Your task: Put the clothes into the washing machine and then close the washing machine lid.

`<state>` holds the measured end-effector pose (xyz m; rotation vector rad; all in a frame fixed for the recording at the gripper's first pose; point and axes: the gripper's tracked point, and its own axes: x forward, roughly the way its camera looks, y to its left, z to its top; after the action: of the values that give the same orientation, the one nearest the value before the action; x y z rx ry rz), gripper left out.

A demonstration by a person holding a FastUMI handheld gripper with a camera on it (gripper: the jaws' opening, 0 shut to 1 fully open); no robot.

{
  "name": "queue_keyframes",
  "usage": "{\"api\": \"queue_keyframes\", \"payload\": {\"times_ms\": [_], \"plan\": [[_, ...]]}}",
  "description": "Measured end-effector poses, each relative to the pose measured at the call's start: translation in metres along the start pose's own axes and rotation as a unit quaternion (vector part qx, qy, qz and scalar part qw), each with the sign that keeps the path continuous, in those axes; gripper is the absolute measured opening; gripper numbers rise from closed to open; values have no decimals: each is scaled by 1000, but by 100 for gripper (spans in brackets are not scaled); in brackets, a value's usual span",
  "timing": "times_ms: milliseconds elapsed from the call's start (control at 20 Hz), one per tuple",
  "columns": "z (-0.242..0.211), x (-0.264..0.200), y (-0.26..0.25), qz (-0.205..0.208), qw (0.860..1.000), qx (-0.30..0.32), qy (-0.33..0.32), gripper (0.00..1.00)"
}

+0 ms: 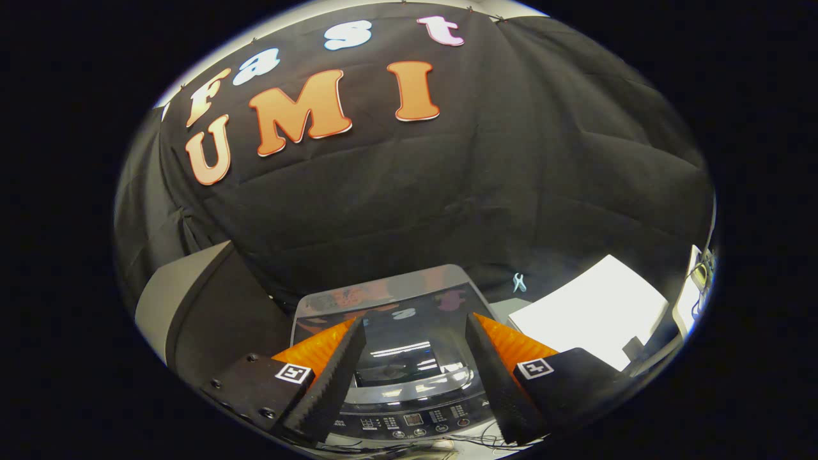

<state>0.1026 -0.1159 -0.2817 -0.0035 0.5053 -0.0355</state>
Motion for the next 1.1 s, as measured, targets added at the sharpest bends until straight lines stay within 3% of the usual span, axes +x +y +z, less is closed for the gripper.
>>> {"api": "queue_keyframes", "payload": {"times_ms": [300, 1100], "plan": [[34, -37, -13, -36, 999, -2, -38, 100], [146, -121, 7, -50, 991, 0, -127, 100]]}}
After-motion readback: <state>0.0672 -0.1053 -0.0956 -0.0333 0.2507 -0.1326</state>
